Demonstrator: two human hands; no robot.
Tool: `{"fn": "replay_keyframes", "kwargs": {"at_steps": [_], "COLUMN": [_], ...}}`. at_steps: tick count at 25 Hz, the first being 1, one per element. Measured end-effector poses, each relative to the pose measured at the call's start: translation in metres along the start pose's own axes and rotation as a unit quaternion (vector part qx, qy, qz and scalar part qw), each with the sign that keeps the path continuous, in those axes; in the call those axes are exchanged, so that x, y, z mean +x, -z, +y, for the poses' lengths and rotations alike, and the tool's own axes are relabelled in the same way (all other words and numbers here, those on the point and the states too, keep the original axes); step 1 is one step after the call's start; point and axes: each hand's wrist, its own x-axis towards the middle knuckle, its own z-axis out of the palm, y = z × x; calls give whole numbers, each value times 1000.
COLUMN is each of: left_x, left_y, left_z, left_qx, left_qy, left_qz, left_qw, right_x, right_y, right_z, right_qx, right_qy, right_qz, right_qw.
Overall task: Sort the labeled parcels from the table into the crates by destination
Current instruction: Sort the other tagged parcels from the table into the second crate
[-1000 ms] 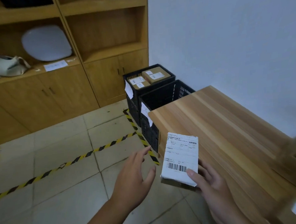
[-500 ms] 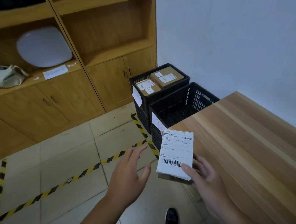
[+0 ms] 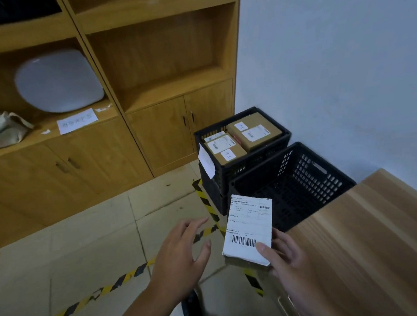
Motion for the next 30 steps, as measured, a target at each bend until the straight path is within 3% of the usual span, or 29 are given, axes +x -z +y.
{"fn": "replay_keyframes", "kwargs": {"at_steps": [13,30], "left_x": [230,414], "left_y": [42,-48], "left_z": [-121,-107], "left_qx": [-44,-37], "left_qy": [-103,-149], "left_qz": [-87,-238], "left_qw": [990,959], "right_x": [168,311], "right_y": [-125,-57], "right_z": [-53,-30], "right_qx": [44,118], "right_qy": [-59,-127], "right_qz": [148,330], "right_qw": [986,928]}}
